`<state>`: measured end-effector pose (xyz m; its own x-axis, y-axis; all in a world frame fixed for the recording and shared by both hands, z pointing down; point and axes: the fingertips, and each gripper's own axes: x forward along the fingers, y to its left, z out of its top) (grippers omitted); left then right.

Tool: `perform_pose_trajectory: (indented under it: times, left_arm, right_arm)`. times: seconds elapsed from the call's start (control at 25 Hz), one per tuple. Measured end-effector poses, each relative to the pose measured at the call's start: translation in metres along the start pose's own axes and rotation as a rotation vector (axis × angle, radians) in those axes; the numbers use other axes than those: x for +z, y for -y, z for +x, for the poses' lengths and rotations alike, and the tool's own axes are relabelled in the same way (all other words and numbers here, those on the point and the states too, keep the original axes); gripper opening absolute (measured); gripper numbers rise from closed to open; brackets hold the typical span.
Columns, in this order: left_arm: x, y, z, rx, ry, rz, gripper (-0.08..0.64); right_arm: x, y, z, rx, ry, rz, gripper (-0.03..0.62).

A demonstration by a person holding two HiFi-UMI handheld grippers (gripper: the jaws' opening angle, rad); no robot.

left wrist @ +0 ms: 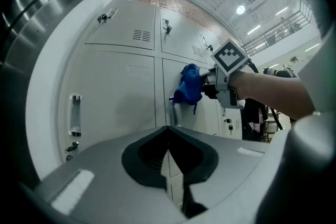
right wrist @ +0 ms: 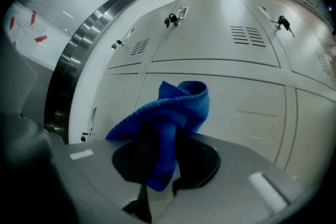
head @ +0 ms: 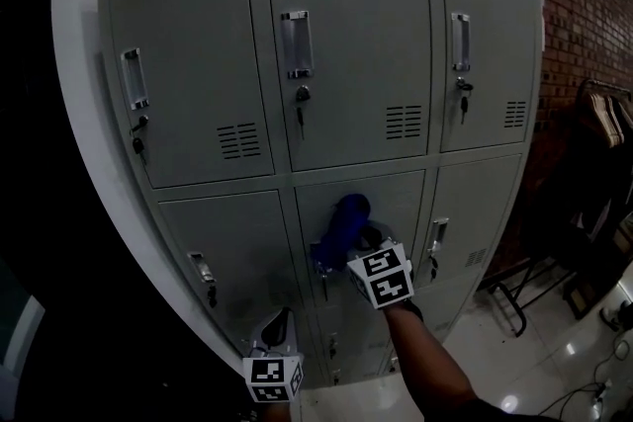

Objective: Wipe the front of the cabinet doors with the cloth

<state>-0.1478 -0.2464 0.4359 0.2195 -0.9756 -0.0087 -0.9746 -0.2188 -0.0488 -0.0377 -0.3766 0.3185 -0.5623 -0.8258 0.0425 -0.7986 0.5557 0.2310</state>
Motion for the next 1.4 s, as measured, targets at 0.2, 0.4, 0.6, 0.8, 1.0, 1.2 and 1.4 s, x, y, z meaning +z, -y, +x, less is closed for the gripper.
perform_pose_trajectory:
  times: [0.2, 0.4, 0.6, 0.8, 1.0, 1.2, 1.4]
  left_arm:
    - [0.001, 0.019, 0.010, -0.021, 0.001, 0.003, 0.017]
    - [0.000, 0.039, 0.022, -0.039, 0.001, -0.005, 0.017]
    - [0.001, 0.060, 0.030, -0.057, 0.005, -0.003, 0.017]
    - [0.002, 0.066, 0.031, -0.048, 0.003, -0.001, 0.017]
    - [0.000, 0.062, 0.030, -0.037, 0.002, 0.002, 0.017]
    - [-0.002, 0.045, 0.020, -0.016, -0.002, 0.004, 0.017]
    - [-0.005, 0.015, 0.002, 0.027, -0.003, 0.000, 0.017]
  right_arm:
    - [-0.013, 0.046, -0.020, -0.078, -0.023, -0.021, 0.078]
    - [-0.022, 0.092, -0.040, -0.141, -0.048, -0.035, 0.078]
    - [-0.030, 0.120, -0.053, -0.171, -0.068, -0.063, 0.078]
    - [-0.033, 0.129, -0.058, -0.168, -0.051, -0.053, 0.078]
    - [-0.028, 0.109, -0.066, -0.145, 0.014, -0.011, 0.080]
    - [-0.044, 0.037, -0.041, -0.035, 0.001, 0.013, 0.081]
    - [-0.057, -0.034, -0.007, 0.073, -0.047, -0.018, 0.081]
